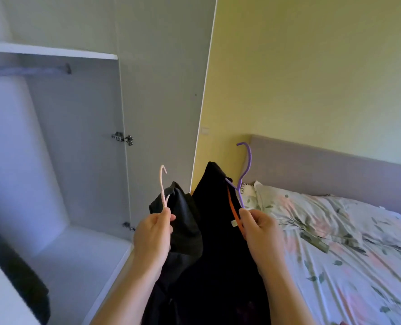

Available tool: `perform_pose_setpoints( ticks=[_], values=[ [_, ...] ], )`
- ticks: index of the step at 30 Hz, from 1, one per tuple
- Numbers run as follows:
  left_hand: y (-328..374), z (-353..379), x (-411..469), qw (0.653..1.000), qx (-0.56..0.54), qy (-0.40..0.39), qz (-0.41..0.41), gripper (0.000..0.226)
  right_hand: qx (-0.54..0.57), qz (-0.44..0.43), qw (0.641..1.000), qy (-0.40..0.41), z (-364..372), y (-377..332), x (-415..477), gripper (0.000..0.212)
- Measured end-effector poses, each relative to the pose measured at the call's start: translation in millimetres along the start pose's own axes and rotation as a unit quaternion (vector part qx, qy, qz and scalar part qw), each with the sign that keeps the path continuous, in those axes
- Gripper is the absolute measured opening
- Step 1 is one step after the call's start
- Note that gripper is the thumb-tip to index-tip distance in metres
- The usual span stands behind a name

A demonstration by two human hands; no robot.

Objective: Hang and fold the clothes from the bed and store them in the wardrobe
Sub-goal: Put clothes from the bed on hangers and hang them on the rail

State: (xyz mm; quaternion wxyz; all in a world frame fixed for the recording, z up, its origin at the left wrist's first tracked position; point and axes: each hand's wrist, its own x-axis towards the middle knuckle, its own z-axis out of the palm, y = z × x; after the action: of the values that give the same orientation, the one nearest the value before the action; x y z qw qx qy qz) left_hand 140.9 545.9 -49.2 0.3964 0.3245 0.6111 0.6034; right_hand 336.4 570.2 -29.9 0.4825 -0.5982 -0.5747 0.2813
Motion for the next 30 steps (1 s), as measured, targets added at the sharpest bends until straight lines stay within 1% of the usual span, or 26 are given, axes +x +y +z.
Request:
perform_pose_setpoints(
  ticks=[6,10,13,18,25,30],
  values=[
    [-5.8,8.2,42.3,0.997,0.016,0.078,0.019,0.033,0.007,-0.024,0.999,-0.022,34.5,6.4,57.3,0.041],
    [-9.5,14.7,78.2,0.990,0.019,0.139,0.013,0.034,0.028,-0.026,0.995,-0.093,62.0,12.2,105.5,0.041],
    [-6.5,20.4,106.0,0.985,0.021,0.173,0.017,0.033,0.041,-0.039,0.990,-0.130,79.9,10.1,143.2,0.040],
    [-4.4,22.7,139.2,0.973,0.035,0.227,0.015,0.031,0.075,-0.048,0.973,-0.212,111.7,2.7,194.5,0.042],
    [-2.5,-4.4,164.6,0.949,0.054,0.311,0.015,0.028,0.106,-0.038,0.938,-0.329,168.9,-8.9,224.9,0.037],
    [1.4,-30.7,182.0,0.936,0.054,0.348,0.009,0.034,0.091,-0.061,0.927,-0.360,222.1,-19.2,235.3,0.044]
  ],
)
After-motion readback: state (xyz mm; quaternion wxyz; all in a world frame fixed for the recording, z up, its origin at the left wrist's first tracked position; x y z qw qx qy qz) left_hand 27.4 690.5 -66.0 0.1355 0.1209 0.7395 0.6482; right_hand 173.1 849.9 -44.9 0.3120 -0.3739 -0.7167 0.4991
